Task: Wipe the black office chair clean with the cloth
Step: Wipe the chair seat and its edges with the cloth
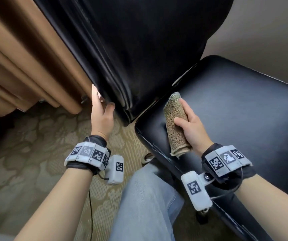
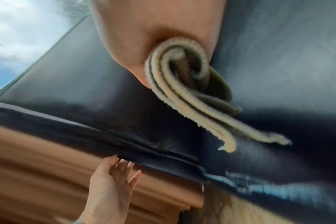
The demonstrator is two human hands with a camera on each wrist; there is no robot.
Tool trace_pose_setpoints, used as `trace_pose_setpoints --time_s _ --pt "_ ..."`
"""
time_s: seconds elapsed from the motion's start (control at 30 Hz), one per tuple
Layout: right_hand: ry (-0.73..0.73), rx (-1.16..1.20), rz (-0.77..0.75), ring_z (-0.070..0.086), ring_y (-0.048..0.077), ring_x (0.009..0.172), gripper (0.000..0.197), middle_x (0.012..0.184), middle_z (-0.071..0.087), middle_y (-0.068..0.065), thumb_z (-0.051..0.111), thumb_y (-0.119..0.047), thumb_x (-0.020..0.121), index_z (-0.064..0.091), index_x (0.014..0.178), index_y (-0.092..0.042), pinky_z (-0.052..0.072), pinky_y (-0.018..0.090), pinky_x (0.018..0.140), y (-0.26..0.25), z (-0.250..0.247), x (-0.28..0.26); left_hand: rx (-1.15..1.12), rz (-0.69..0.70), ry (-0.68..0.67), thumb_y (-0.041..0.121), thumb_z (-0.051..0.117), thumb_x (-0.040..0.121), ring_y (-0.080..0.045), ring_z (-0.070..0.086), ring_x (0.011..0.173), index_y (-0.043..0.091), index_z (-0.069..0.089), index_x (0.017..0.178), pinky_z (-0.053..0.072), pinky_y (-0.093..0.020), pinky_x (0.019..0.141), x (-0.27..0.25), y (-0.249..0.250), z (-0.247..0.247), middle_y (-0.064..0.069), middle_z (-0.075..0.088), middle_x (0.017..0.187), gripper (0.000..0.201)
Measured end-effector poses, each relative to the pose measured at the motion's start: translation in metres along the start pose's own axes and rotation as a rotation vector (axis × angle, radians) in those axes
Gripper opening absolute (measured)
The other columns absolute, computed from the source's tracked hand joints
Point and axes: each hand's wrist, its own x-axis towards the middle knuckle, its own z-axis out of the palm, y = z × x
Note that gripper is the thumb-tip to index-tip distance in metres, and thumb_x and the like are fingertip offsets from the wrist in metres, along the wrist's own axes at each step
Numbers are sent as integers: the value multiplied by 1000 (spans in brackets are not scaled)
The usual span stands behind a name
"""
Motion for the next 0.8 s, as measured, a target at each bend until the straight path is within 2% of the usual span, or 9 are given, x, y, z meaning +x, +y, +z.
trace_pose_setpoints --time_s 0.03,0.1,0.2,0.3,0.43,0.5,0.6,0.67,0.8 --pt "-15 -90 -78 52 4 111 64 135 49 -8 46 4 88 34 142 -28 40 4 84 -2 -3 3 17 -12 -18 14 43 81 -18 26 140 10 10 150 20 -39 117 -2 -6 -1 -9 28 152 77" --pt "-68 -337 -291 34 -1 128 64 147 33 -8 44 5 84 34 142 -22 24 -1 97 -9 -10 6 39 -26 -22 16 44 80 -18 28 139 14 9 150 22 -46 115 -5 -12 -1 -6 31 150 78" --pt "-338 -817 -506 27 13 134 66 149 21 -7 41 -3 78 34 142 -19 22 19 108 -9 -12 2 -1 -30 -10 11 43 81 -17 27 140 12 5 150 21 -44 116 -8 -14 4 -7 28 152 78" --pt "-612 -1350 -351 13 25 138 58 156 5 -9 42 -13 91 28 143 -32 25 36 108 11 -3 -10 -40 -41 27 11 41 82 -5 21 139 8 2 149 17 -23 116 -9 -13 9 4 22 150 78" --pt "-596 -1571 -297 -6 33 142 55 157 -10 -5 45 -39 93 22 142 -45 4 55 112 26 4 -10 -64 -31 23 8 40 81 2 21 135 7 3 149 17 -12 111 -10 -10 10 5 21 149 77" --pt "-607 -1608 -263 -7 35 141 60 156 -13 -2 46 -50 90 17 143 -47 7 55 112 26 5 -8 -74 -51 12 6 41 81 4 22 133 8 3 149 17 -11 110 -9 -9 9 2 22 150 79" --pt "-579 -1642 -342 17 34 135 64 157 -5 5 48 -50 89 17 144 -43 28 44 105 32 10 -11 -77 -85 -17 5 45 78 -8 26 138 11 5 150 22 -33 116 -9 -8 5 -3 26 151 82" --pt "-519 -1654 -377 37 38 119 64 154 14 13 57 -44 85 30 142 -38 40 43 91 34 13 -18 -61 -87 -38 4 47 74 -16 31 137 12 8 149 26 -44 114 -9 -6 3 -4 30 149 85" --pt "-443 -1684 -363 56 38 80 72 128 52 24 80 -39 59 56 126 -27 50 41 57 46 18 -28 -52 -102 -58 4 49 70 -16 38 133 20 12 149 32 -45 110 -11 -6 -1 -2 35 147 88"
